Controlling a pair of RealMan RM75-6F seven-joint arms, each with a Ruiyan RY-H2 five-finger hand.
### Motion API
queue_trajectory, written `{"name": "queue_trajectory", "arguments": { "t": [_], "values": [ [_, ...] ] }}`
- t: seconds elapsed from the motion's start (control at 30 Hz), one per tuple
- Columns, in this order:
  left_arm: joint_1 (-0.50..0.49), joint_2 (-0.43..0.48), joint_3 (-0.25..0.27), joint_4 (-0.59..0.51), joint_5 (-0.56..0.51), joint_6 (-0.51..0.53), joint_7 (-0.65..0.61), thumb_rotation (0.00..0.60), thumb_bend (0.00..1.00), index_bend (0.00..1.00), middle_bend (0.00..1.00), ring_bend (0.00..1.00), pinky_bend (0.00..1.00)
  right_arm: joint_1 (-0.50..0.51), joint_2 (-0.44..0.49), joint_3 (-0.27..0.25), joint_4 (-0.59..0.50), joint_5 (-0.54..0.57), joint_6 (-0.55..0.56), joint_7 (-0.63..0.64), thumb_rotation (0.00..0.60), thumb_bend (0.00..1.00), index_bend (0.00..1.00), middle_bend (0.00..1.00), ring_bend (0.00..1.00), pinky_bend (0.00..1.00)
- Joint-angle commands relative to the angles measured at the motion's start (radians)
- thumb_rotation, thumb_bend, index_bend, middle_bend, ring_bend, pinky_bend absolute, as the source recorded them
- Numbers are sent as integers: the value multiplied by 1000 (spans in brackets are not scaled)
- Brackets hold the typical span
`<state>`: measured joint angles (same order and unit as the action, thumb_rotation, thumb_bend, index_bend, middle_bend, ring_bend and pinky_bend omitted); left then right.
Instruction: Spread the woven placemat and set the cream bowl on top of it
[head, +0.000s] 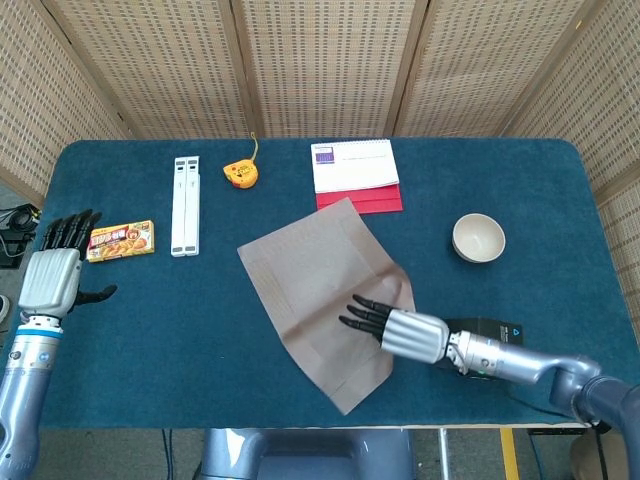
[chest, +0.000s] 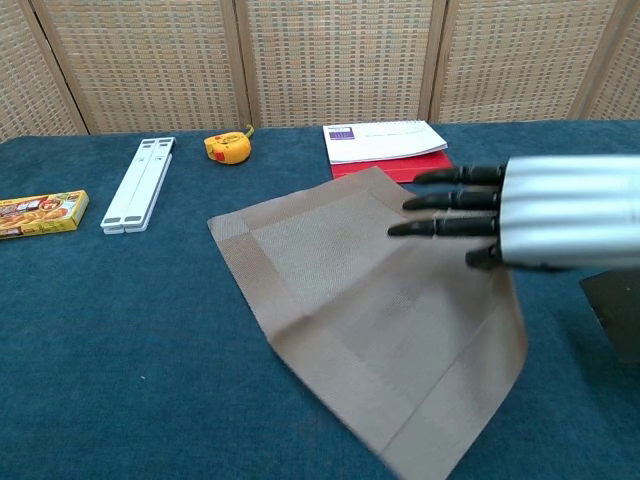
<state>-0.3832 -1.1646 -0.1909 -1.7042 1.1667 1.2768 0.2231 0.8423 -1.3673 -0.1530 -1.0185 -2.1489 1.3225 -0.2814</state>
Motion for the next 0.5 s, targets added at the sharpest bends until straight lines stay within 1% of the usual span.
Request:
{"name": "queue_trajectory", "arguments": {
  "t": [0.03,0.17,0.2,0.23,0.3,0.33,0.37,0.5],
  "values": [
    [0,-1,0,0,0,0,1,600,0,0,0,0,0,62,52,48,78,18,-67,-56,600,609,635,0,0,0],
    [-1,-1,3,1,-1,-4,4,600,0,0,0,0,0,94,33,63,191,39,-125,-87,600,549,627,0,0,0],
    [-1,-1,3,1,-1,-7,5,600,0,0,0,0,0,98,19,73,231,55,-146,-103,600,489,596,0,0,0],
    [-2,-1,3,2,-2,-8,4,600,0,0,0,0,0,97,8,80,254,70,-156,-111,600,413,527,0,0,0],
    [-2,0,3,3,-4,-10,4,600,0,0,0,0,0,79,-12,113,278,127,-166,-127,600,109,167,0,0,0],
    [-3,0,3,3,-5,-11,4,600,0,0,0,0,0,69,-21,129,281,151,-160,-138,600,40,66,0,0,0],
    [-4,-1,3,5,-8,-14,5,600,0,0,0,0,0,57,-30,152,287,179,-135,-152,600,0,1,0,0,0],
    [-9,-5,4,12,-11,-24,11,600,0,0,0,0,0,23,-24,183,286,234,-78,-173,600,0,0,0,0,0]
  ]
}}
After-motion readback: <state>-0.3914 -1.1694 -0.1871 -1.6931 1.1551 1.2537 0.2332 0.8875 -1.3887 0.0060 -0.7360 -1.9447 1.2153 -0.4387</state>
